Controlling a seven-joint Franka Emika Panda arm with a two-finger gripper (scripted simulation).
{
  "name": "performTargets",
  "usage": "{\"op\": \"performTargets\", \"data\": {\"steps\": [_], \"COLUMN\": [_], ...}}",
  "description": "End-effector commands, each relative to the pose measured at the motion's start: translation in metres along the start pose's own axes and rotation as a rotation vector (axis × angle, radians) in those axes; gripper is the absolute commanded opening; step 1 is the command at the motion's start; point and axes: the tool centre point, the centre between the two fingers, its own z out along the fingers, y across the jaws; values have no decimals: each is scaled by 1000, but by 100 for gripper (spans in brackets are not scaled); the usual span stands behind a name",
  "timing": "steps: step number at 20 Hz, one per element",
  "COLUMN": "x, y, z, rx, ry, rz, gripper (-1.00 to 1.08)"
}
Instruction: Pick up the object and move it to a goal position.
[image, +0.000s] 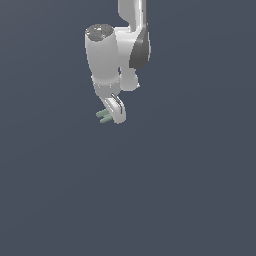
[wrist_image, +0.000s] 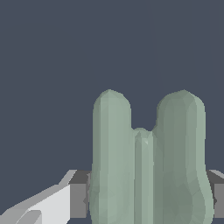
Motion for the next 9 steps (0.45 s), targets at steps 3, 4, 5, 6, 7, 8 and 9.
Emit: {"op": "performTargets", "data": {"steps": [3,4,5,6,7,8,9], "x": [10,12,13,14,14,15,15], "y": [6,6,7,7,7,7,7], "z": [-20,-23,-25,-27,-28,-29,-29], "rx": [-1,-1,-1,-1,-1,-1,-1], "ry": [0,0,0,0,0,0,0], "rz": [-1,-1,-2,-2,-2,-2,-2], "gripper": [-100,-100,-100,-100,-100,-100,-100]}}
